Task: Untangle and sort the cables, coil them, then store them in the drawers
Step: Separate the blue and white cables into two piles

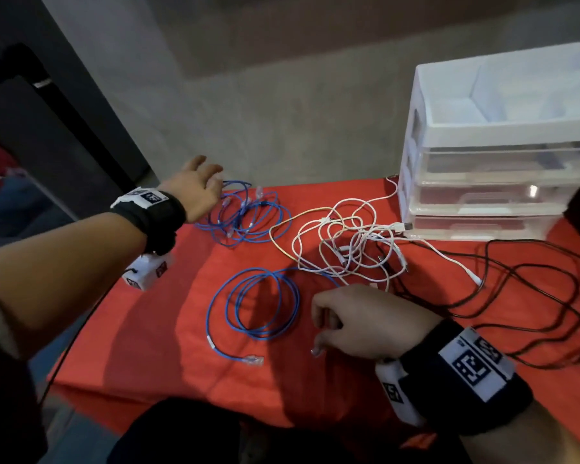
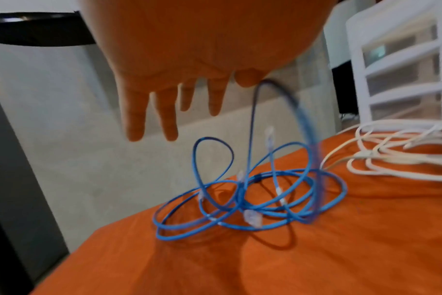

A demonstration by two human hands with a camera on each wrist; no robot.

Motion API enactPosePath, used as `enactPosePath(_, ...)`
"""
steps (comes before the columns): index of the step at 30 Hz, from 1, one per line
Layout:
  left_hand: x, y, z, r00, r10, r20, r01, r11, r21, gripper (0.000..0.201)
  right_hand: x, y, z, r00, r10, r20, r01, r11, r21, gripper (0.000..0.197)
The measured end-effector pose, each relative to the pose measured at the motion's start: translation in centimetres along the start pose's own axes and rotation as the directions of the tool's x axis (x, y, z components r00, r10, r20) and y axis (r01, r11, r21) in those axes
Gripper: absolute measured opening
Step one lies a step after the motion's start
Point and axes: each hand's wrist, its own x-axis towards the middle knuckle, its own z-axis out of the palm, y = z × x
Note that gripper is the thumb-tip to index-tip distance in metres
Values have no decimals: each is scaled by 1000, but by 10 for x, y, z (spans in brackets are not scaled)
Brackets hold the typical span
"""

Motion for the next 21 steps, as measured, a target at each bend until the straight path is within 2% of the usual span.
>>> enactPosePath(2, -21, 3, -1, 983, 94, -160, -97, 995, -13, 46, -2, -4, 2, 1000, -19, 4, 19, 1000, -8, 30)
enactPosePath(3, -35, 6, 2, 958, 174, -230, -181, 983, -9, 43, -3, -4, 3, 1000, -19, 12, 19, 1000, -4, 30)
enactPosePath(6, -88, 30, 15, 879, 370, -301, -394, 919, -22, 24, -5, -7, 2, 1000, -13, 23, 13, 1000, 13, 30)
enactPosePath(7, -106, 38, 21, 866, 414, -280, -440, 897, -35, 20, -6, -7, 1, 1000, -16, 26, 15, 1000, 14, 30)
enactPosePath(9, -138, 50, 38, 875, 478, -82, -484, 867, -119, 23, -8, -8, 1, 999, -24, 26, 24, 1000, 16, 28)
enactPosePath(11, -160, 55, 56, 843, 510, 173, -492, 860, -139, 50, -10, -9, 2, 999, -38, 26, 38, 999, 20, 25)
enactPosePath(13, -170, 53, 69, 813, 511, 278, -533, 846, 5, 83, -11, -9, 2, 999, -43, 22, 42, 998, 40, 21)
enactPosePath(14, -172, 52, 71, 810, 508, 292, -544, 838, 50, 89, -11, -9, 2, 999, -43, 17, 42, 997, 58, 20)
enactPosePath(15, -173, 49, 72, 807, 513, 292, -548, 835, 48, 87, -11, -8, 2, 999, -41, 8, 41, 996, 81, 20)
enactPosePath(16, -174, 48, 71, 800, 533, 274, -557, 831, 10, 76, -12, -7, 1, 999, -39, -2, 39, 994, 101, 20)
enactPosePath(19, -182, 42, 72, 765, 608, 215, -603, 792, -97, 29, -13, -6, 1, 998, -40, -43, 46, 990, 133, 20)
enactPosePath(21, -190, 40, 72, 756, 607, 243, -588, 794, -154, 17, -16, -8, 2, 996, -55, -74, 66, 984, 164, 18)
